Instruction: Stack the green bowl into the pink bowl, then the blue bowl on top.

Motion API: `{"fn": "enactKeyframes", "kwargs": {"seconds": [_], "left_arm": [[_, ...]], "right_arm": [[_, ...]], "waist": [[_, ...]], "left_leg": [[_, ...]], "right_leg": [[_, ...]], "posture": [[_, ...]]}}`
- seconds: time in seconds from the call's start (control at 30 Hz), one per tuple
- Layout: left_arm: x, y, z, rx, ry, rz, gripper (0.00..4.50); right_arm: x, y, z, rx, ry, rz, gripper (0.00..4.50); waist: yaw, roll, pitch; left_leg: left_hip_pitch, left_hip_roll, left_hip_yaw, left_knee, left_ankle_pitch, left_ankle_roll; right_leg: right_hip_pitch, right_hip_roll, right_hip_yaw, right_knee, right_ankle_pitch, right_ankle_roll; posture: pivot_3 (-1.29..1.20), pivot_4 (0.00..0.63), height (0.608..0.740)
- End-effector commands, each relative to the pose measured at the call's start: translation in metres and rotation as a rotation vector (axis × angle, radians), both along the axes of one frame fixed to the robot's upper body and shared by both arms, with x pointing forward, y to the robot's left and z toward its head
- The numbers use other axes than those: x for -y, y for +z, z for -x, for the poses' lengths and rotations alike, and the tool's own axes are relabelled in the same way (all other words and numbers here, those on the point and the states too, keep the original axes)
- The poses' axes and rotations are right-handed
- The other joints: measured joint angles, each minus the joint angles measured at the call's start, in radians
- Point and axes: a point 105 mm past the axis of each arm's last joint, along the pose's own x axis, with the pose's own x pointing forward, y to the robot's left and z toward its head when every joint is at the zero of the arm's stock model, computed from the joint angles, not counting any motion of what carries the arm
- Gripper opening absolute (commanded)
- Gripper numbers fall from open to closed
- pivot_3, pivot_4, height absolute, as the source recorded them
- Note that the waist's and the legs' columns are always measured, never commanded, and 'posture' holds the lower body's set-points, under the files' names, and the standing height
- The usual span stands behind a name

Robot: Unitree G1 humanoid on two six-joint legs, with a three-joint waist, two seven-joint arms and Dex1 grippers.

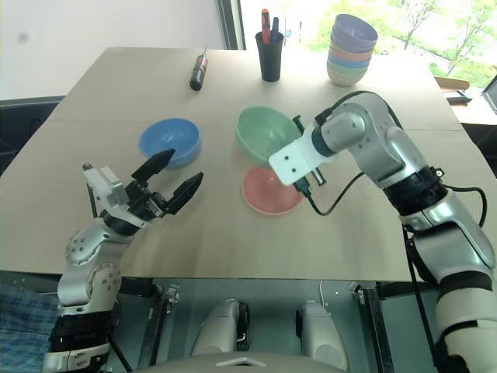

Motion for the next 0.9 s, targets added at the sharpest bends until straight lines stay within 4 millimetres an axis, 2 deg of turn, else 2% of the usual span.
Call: {"fn": "enactKeyframes", "kwargs": {"seconds": [0.03, 0.17, 0.4, 0.47, 0.57, 0.6, 0.63, 0.67, 0.7, 0.8, 0.83, 0.9], "left_arm": [[0.001, 0.003, 0.002, 0.015, -0.043, -0.044, 4.5], [0.001, -0.004, 0.006, -0.023, -0.096, -0.102, 4.5], [-0.007, -0.015, 0.009, -0.074, -0.151, -0.226, 4.5], [-0.009, -0.022, 0.012, -0.099, -0.176, -0.272, 4.5], [-0.01, -0.028, 0.017, -0.126, -0.207, -0.309, 4.5], [-0.01, -0.029, 0.018, -0.133, -0.214, -0.316, 4.5], [-0.01, -0.029, 0.018, -0.136, -0.216, -0.318, 4.5], [-0.01, -0.029, 0.019, -0.137, -0.217, -0.32, 4.5], [-0.01, -0.029, 0.019, -0.137, -0.218, -0.323, 4.5], [-0.011, -0.029, 0.019, -0.134, -0.219, -0.331, 4.5], [-0.011, -0.029, 0.019, -0.129, -0.218, -0.334, 4.5], [-0.01, -0.026, 0.017, -0.114, -0.207, -0.331, 4.5]], "right_arm": [[0.001, 0.01, 0.019, 0.002, 0.016, -0.003, 0.09], [0.002, -0.001, 0.031, -0.042, 0.0, 0.012, 0.09], [0.0, -0.006, 0.037, -0.061, -0.03, -0.012, 0.09], [0.003, -0.007, 0.036, -0.063, -0.041, -0.024, 0.58], [0.007, -0.011, 0.036, -0.064, -0.05, -0.032, 1.62], [0.008, -0.013, 0.037, -0.07, -0.051, -0.031, 1.82], [0.009, -0.015, 0.038, -0.076, -0.051, -0.027, 2.33], [0.01, -0.017, 0.039, -0.082, -0.051, -0.023, 2.62], [0.012, -0.019, 0.04, -0.083, -0.052, -0.022, 3.16], [0.014, -0.016, 0.036, -0.058, -0.069, -0.064, 4.26], [0.015, -0.014, 0.033, -0.045, -0.085, -0.091, 4.46], [0.019, -0.01, 0.03, -0.05, -0.116, -0.127, 4.46]], "waist": [[-0.001, 0.0, 0.0], [-0.002, 0.0, 0.0], [-0.002, 0.0, 0.0], [-0.001, 0.0, 0.0], [-0.001, 0.0, 0.0], [-0.001, 0.0, 0.0], [-0.001, 0.0, 0.0], [-0.001, 0.0, 0.0], [-0.001, 0.0, 0.0], [-0.001, 0.0, 0.0], [-0.001, 0.0, 0.0], [-0.001, 0.0, 0.0]], "left_leg": [[0.0, 0.0, 0.0, 0.0, 0.0, 0.0], [0.0, 0.0, 0.0, 0.0, 0.0, 0.0], [0.0, 0.0, 0.0, 0.0, 0.0, 0.0], [0.0, 0.0, 0.0, 0.0, 0.0, 0.0], [0.0, 0.0, 0.0, 0.0, 0.0, 0.0], [0.0, 0.0, 0.0, 0.0, 0.0, 0.0], [0.0, 0.0, 0.0, 0.0, 0.0, 0.0], [0.0, 0.0, 0.0, 0.0, 0.0, 0.0], [0.0, 0.0, 0.0, 0.0, 0.0, 0.0], [0.0, 0.0, 0.0, 0.0, 0.0, 0.0], [0.0, 0.0, 0.0, 0.0, 0.0, 0.0], [0.0, 0.0, 0.0, 0.0, 0.0, 0.0]], "right_leg": [[0.0, 0.0, 0.0, 0.0, 0.0, 0.0], [0.0, 0.0, 0.0, 0.0, 0.0, 0.0], [0.0, 0.0, 0.0, 0.0, 0.0, 0.0], [0.0, 0.0, 0.0, 0.0, 0.0, 0.0], [0.0, 0.0, 0.0, 0.0, 0.0, 0.0], [0.0, 0.0, 0.0, 0.0, 0.0, 0.0], [0.0, 0.0, 0.0, -0.001, 0.0, 0.0], [0.0, 0.0, 0.0, 0.0, 0.0, 0.0], [0.0, 0.0, 0.0, 0.0, 0.0, 0.0], [0.0, 0.0, 0.0, 0.0, 0.0, 0.0], [0.0, 0.0, 0.0, 0.0, 0.0, 0.0], [0.0, 0.0, 0.0, 0.0, 0.0, 0.0]], "posture": [[0.0, 0.15, 0.74], [0.0, 0.15, 0.74], [0.0, 0.15, 0.74], [0.0, 0.15, 0.74], [0.0, 0.15, 0.74], [0.0, 0.15, 0.74], [0.0, 0.15, 0.74], [0.0, 0.15, 0.74], [0.0, 0.15, 0.74], [0.0, 0.15, 0.74], [0.0, 0.15, 0.74], [0.0, 0.15, 0.74]]}}
